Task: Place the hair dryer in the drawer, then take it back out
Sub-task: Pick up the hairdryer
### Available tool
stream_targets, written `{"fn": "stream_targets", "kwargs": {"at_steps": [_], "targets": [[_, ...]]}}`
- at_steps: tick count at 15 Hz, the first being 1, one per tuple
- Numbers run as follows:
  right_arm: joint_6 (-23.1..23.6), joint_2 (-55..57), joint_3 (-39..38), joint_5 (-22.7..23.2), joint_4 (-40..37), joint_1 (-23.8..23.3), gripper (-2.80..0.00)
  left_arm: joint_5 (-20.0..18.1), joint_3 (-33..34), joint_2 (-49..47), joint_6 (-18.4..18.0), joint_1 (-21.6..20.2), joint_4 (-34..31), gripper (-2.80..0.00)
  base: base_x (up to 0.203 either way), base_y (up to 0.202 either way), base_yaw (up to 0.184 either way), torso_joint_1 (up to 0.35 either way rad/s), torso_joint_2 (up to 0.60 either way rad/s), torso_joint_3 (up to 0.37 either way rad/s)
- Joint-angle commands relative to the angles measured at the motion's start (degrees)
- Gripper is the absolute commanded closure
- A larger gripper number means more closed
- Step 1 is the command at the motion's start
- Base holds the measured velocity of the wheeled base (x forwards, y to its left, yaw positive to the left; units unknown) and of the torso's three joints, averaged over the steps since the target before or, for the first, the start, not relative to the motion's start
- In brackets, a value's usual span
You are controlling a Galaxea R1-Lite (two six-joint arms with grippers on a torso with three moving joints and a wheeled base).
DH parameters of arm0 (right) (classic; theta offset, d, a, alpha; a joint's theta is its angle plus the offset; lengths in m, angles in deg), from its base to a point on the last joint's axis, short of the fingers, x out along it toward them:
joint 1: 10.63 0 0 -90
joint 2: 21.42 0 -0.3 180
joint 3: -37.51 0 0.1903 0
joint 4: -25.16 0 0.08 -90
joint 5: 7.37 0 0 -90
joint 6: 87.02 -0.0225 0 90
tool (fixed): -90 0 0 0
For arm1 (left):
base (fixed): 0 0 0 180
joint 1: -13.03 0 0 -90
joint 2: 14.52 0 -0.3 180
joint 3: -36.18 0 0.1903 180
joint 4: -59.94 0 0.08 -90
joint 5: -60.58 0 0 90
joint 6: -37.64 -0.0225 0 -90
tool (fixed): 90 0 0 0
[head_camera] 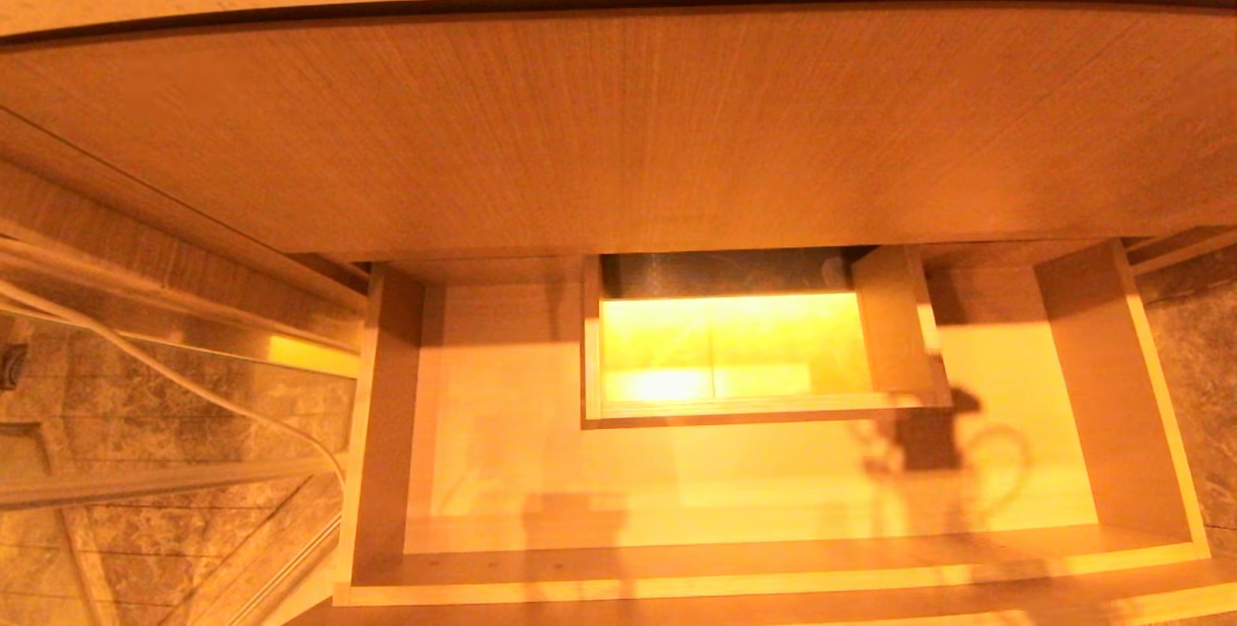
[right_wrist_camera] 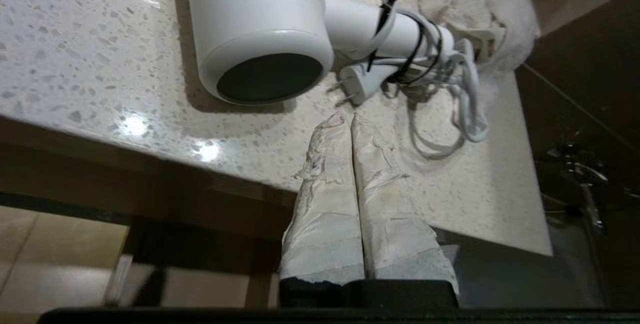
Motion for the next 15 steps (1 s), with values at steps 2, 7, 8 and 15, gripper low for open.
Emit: {"fn": "stream_targets", "kwargs": {"at_steps": [2,7,8,15], "targets": [[7.5,-5.2,-0.7,-5.5,0.0,-0.1,0.0,0.0,0.0,0.0,0.0,0.0,0.0,0.0,0.0,0.0,0.0,0.0,0.0,0.0],[4.2,-2.6,-1.3,-9.3,-6.7,0.7,0.0,0.0,0.0,0.0,0.0,0.0,0.0,0.0,0.0,0.0,0.0,0.0,0.0,0.0],[1.9,-2.3,-1.2,-9.2,-8.1,1.0,0.0,0.0,0.0,0.0,0.0,0.0,0.0,0.0,0.0,0.0,0.0,0.0,0.0,0.0],[-3.5,-2.8,-0.6,-2.4,-9.0,5.5,0.0,0.0,0.0,0.0,0.0,0.0,0.0,0.0,0.0,0.0,0.0,0.0,0.0,0.0]]}}
